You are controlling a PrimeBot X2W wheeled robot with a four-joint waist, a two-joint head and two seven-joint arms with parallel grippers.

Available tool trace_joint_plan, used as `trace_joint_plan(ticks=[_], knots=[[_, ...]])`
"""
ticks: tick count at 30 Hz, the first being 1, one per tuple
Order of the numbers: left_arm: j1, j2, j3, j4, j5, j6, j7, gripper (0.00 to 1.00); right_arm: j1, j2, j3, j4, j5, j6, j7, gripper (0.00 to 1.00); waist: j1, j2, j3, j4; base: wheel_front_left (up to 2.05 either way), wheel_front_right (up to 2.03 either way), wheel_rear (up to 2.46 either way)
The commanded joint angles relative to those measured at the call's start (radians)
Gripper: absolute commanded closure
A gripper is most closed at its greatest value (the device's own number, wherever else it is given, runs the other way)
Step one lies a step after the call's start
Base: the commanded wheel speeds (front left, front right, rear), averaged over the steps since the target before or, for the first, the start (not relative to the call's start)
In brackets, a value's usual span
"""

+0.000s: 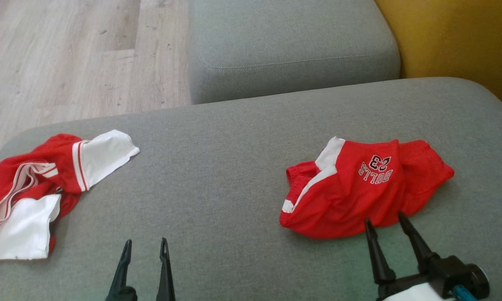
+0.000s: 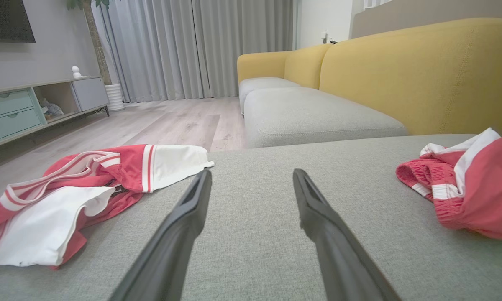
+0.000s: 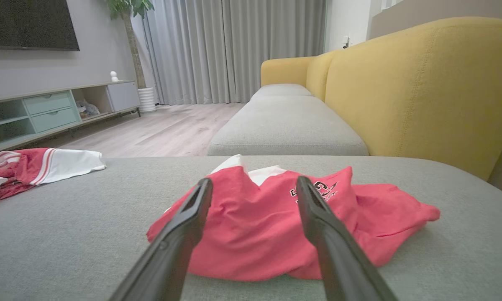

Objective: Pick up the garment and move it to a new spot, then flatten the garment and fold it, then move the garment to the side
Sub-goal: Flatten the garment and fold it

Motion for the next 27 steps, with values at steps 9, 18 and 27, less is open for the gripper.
trace_joint_plan(ticks=[9, 18, 27], knots=[[-0.039, -0.008, 0.048, -0.025, 0.018, -0.009, -0.008, 0.0, -0.042, -0.008, 0.041, -0.034, -0.004, 0.008, -0.006, 0.0, -0.0001, -0.0001, 0.001, -0.011, 0.0, 0.0, 0.0], [-0.046, -0.008, 0.041, -0.011, 0.022, -0.018, -0.008, 0.0, -0.049, -0.009, 0.046, -0.036, 0.001, 0.008, -0.006, 0.0, -0.0001, -0.0001, 0.008, -0.018, 0.0, 0.0, 0.0], [-0.155, -0.008, -0.014, 0.089, -0.05, -0.106, -0.008, 0.0, -0.084, -0.028, 0.085, -0.046, -0.001, 0.008, -0.006, 0.0, -0.0001, -0.0001, 0.063, -0.069, 0.0, 0.0, 0.0]])
